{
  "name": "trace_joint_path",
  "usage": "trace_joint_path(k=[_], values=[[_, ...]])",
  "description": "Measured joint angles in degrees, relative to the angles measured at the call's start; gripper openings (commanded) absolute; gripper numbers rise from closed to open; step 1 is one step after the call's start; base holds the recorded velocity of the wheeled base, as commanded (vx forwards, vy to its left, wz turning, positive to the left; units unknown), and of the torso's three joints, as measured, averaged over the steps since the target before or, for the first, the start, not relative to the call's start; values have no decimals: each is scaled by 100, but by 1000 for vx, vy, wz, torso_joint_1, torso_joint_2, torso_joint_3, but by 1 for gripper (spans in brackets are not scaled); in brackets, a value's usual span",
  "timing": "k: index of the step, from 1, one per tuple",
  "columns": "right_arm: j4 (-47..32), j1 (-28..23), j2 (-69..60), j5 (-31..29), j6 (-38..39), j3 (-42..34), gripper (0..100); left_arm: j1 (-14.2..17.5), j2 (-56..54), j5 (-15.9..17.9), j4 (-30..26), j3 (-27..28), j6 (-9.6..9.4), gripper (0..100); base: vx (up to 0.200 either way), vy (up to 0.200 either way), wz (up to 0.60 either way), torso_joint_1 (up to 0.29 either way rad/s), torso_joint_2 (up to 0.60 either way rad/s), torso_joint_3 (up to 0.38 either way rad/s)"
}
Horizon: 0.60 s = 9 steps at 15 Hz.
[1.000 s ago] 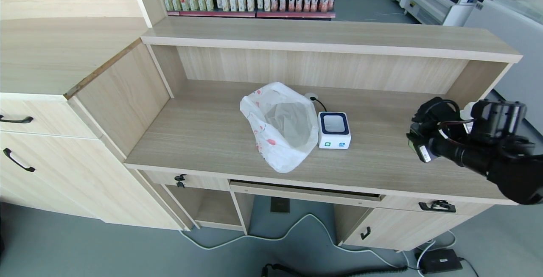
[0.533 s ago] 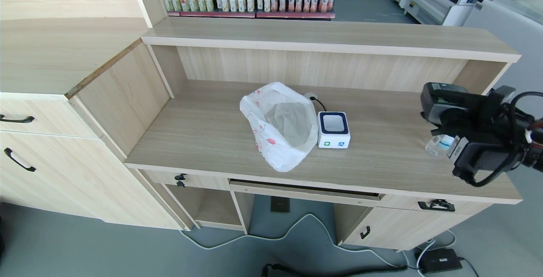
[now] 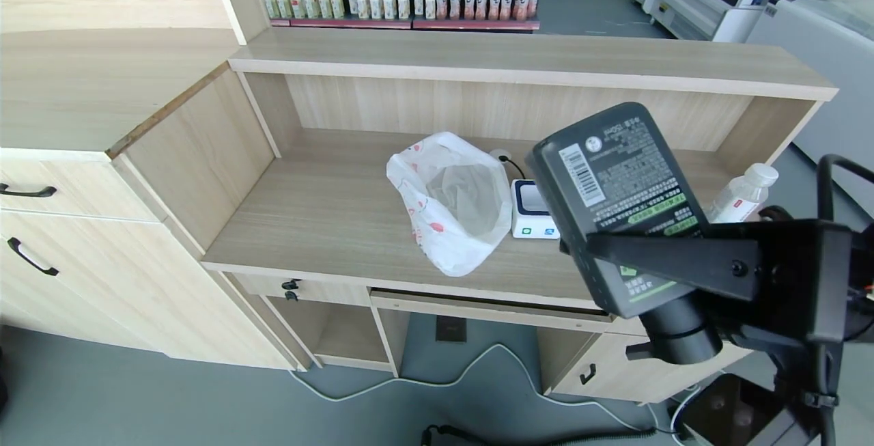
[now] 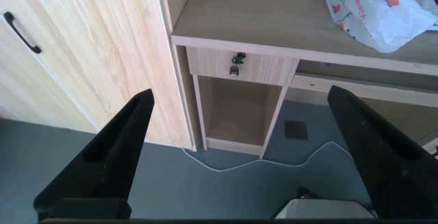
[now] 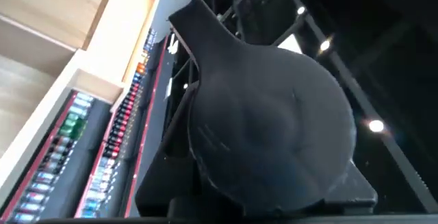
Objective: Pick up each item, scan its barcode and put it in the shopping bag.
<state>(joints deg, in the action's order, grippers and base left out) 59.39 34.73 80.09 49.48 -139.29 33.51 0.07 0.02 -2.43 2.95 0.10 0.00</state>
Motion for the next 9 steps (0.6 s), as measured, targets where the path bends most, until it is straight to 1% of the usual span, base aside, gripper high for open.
trace_joint_path(k=[1,2,7,9], values=[[-9,129,-20,213,-94,-30,0,0,0,0,0,0,0,100,0,0,0,0,0,0],[-9,210,-51,285,-137,-46,0,0,0,-2,-2,0,0,100,0,0,0,0,0,0],[-9,390,-234,317,-116,-30,0,0,0,0,-2,0,0,100,0,0,0,0,0,0],[-52,411,-300,477,-115,-55,0,0,0,0,2,0,0,100,0,0,0,0,0,0]])
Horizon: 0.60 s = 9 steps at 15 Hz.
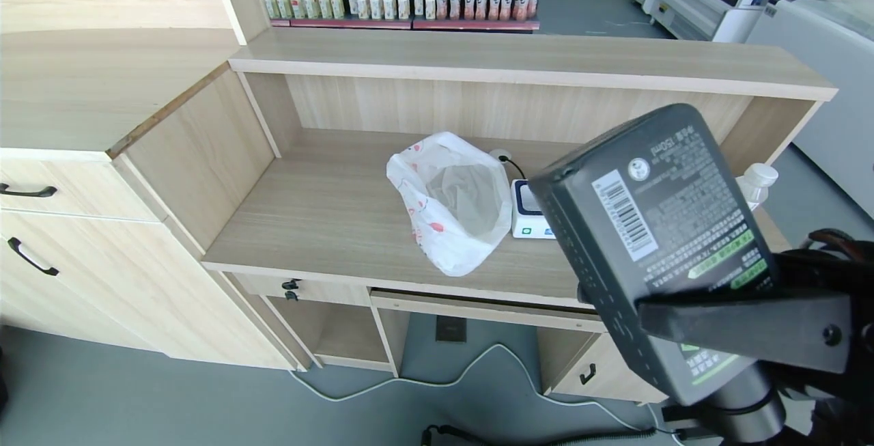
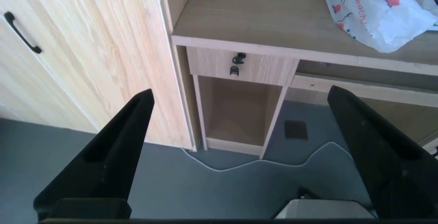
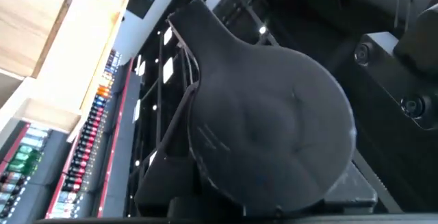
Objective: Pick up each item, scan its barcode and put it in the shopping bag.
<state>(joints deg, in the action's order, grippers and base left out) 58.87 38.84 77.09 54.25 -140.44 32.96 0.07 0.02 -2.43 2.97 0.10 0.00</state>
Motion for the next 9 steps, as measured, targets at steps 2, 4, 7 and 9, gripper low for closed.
trace_joint_path(k=[2,4,7,9], values=[[-185,5,-69,46,-26,-30,0,0,0,0,-7,0,0,100,0,0,0,0,0,0],[-758,66,-140,85,-190,-46,0,0,0,0,-2,0,0,100,0,0,0,0,0,0],[-890,134,-188,90,-239,-46,0,-2,0,-2,-2,0,0,100,0,0,0,0,0,0],[-1020,184,-216,93,-241,-46,0,2,0,-2,-2,0,0,100,0,0,0,0,0,0]])
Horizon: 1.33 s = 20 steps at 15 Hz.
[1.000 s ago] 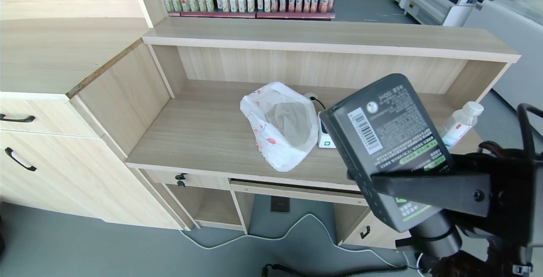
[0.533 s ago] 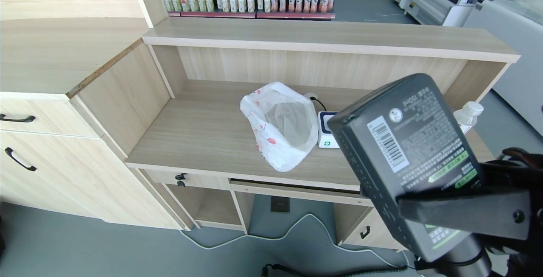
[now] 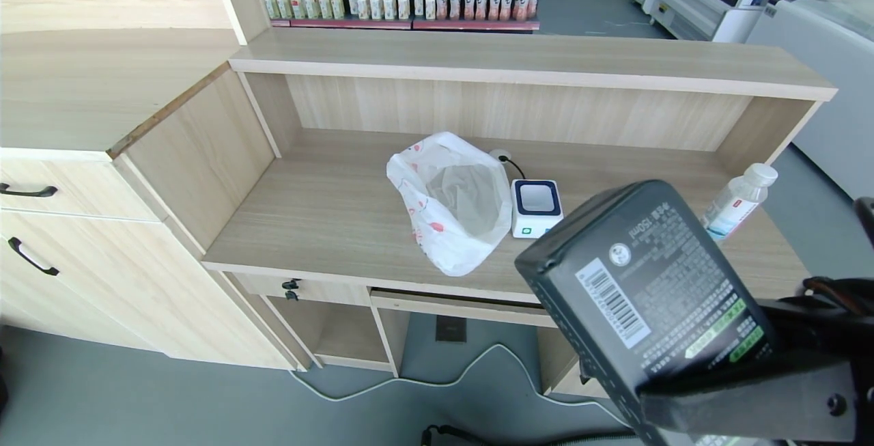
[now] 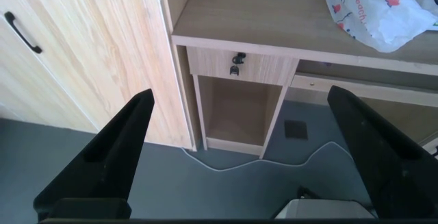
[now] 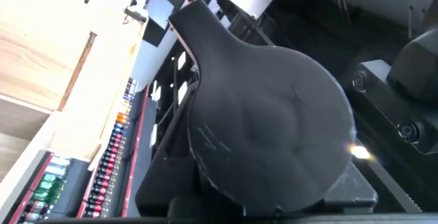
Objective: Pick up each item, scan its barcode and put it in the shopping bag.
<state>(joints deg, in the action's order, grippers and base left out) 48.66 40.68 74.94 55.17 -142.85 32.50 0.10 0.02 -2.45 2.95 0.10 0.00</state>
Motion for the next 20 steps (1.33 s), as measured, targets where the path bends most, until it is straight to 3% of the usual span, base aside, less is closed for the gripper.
trace_joint_path(k=[10,13,14,16,17,20], values=[[-55,24,-52,0,20,-1,0,-2,0,0,0,0,0,100,0,0,0,0,0,0],[-48,-146,-55,-44,547,123,0,-2,0,0,-2,0,0,100,0,0,0,0,0,0],[-39,-424,-60,-154,961,195,0,-2,0,0,0,0,0,100,0,0,0,0,0,0],[-74,-1637,-115,-728,2502,247,0,-2,0,2,0,0,0,100,0,0,0,0,0,0],[-148,-2319,-190,-1259,3686,197,0,-2,0,0,0,0,0,100,0,0,0,0,0,0],[-646,-4423,-586,-3589,7546,24,0,-2,0,2,2,0,0,100,0,0,0,0,0,0]])
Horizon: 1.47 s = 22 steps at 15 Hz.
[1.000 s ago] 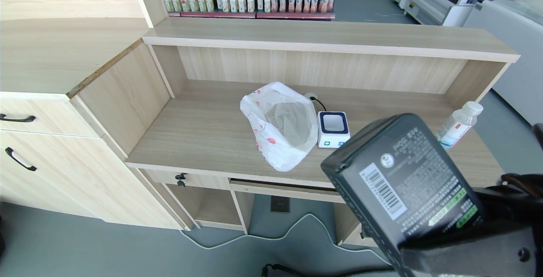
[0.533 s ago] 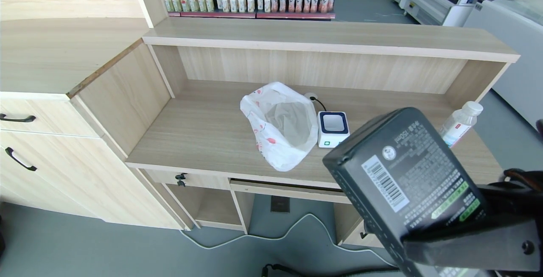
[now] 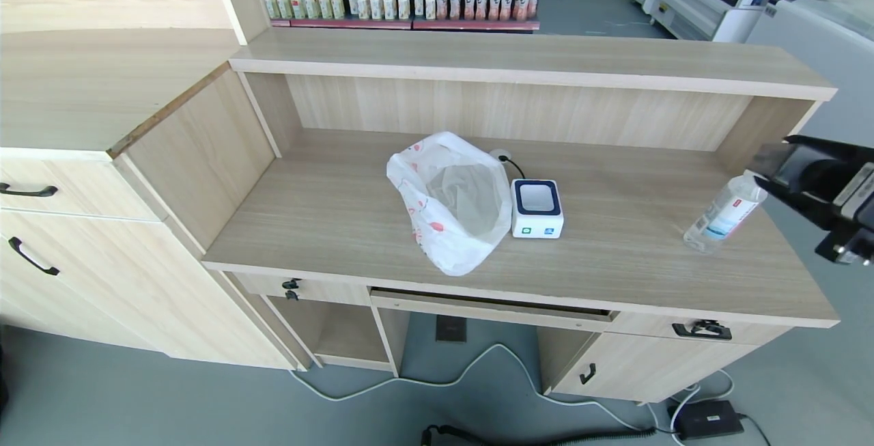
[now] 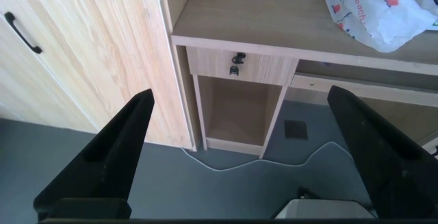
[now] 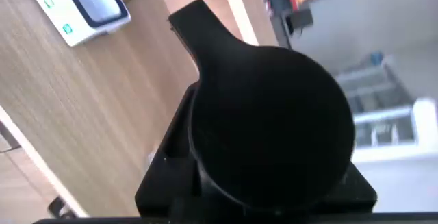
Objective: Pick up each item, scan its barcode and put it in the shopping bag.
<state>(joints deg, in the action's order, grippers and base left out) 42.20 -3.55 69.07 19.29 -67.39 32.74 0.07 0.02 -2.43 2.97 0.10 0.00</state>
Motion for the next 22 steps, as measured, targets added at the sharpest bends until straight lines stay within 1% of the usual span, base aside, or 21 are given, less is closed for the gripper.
trace_joint_path(k=[1,2,4,6,9,11,13,15,16,17,19,20,22], values=[[-137,-555,-118,-449,846,-61,0,0,0,0,0,0,0,100,0,0,0,0,0,0],[-285,-946,-221,-667,1437,-166,0,0,0,0,0,0,0,100,0,0,0,0,0,0],[-602,-1302,-350,-769,2032,-293,0,0,-2,0,-2,0,0,100,0,0,0,0,0,0],[-613,-1412,-395,-777,2277,-321,0,0,0,0,-2,0,0,100,0,0,0,0,0,0],[-618,-1442,-383,-772,2384,-330,0,0,0,0,0,0,0,100,0,0,0,0,0,0],[-652,-1376,-350,-741,2716,-308,0,0,0,0,-2,0,0,100,0,0,600,2,-2,7],[-573,-1226,-273,-750,2782,-212,0,-5,0,-2,-9,0,0,100,0,0,600,0,-2,5],[-417,-1070,-9,-790,2981,77,0,2,0,-2,-2,0,0,100,0,0,600,0,0,5],[-268,-1025,188,-922,3137,302,0,-5,0,-2,-5,0,0,100,0,0,600,2,7,2],[-260,-931,446,-1095,3411,542,0,0,0,0,-5,0,0,100,0,0,0,0,0,0],[-216,-697,1028,-1236,4229,1034,0,4,0,0,-2,0,0,100,0,0,0,0,0,0],[-244,-563,1351,-1231,4760,1229,0,2,0,-2,-2,0,0,100,0,0,0,0,0,0],[-217,-383,1990,-1247,6294,1648,0,6,-2,0,2,0,0,100,0,0,0,0,0,0]])
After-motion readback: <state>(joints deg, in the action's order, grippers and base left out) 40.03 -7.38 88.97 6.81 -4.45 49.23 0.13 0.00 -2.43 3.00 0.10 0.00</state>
